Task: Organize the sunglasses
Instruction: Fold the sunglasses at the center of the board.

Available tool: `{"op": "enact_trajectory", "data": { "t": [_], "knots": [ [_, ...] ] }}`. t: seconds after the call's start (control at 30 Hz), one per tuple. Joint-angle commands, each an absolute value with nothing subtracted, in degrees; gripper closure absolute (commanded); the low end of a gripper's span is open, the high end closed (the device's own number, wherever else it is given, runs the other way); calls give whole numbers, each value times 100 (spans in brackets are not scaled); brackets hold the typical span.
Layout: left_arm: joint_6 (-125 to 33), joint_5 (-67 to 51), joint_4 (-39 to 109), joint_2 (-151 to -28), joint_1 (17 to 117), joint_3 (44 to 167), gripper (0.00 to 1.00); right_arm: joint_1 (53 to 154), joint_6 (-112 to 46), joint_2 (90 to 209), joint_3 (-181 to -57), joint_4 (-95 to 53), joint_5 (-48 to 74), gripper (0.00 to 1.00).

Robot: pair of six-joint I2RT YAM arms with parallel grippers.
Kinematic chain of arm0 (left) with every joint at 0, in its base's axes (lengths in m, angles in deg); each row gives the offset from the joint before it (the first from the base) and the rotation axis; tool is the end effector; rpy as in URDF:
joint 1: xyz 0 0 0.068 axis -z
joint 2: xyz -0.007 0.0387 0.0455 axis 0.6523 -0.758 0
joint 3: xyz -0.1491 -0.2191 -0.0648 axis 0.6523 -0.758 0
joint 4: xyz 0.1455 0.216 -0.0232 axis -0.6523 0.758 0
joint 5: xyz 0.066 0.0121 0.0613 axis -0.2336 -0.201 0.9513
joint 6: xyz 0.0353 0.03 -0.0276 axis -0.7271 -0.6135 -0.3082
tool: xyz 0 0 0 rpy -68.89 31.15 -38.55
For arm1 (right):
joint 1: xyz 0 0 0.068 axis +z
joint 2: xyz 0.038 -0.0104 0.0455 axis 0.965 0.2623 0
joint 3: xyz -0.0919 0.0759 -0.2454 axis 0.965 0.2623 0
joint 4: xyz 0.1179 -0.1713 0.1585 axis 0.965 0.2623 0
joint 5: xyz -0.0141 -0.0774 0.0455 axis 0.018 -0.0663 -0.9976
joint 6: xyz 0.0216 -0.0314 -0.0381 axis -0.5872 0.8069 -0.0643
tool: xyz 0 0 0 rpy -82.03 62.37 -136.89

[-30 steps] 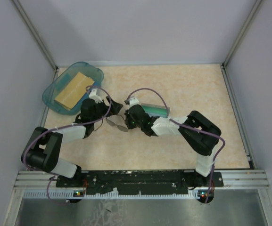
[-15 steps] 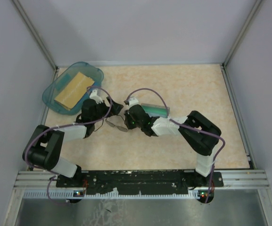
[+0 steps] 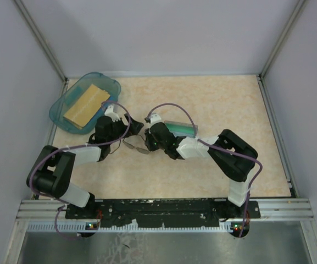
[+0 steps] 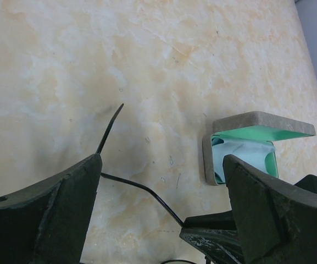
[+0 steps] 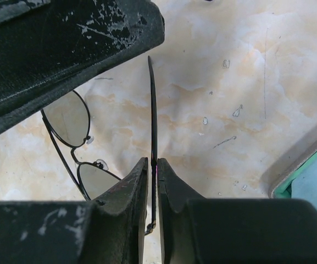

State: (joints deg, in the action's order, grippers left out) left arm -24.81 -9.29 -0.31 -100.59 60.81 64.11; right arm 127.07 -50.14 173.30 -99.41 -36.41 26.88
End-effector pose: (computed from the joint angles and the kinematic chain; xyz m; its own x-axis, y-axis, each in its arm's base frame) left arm 0.2750 -0.1070 0.1748 -0.5109 -0.3756 -0.7732 0.2568 0.7917 -0.5543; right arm 0.2390 0.3030 0.1637 -0.6080 -0.1214 -0.7846 -0.5301 0.7978 0.2873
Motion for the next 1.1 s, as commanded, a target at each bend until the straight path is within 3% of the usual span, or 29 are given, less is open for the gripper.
{"op": "enact_trajectory", "data": {
  "t": [0.0,0.67,1.07],
  "knots": [
    [-2489,-925,-167,-10172,6044,6345,3,12727,-4927,16974,-9928,-3908,2698,88],
    [-2401,-1063,-160,-9924,6049,6286,3,12753,-4912,16975,-9909,-3943,2654,89],
    [-2515,-541,-45,-9797,6016,6167,2,12753,-4882,16974,-9939,-3929,2659,86]
  ]
}}
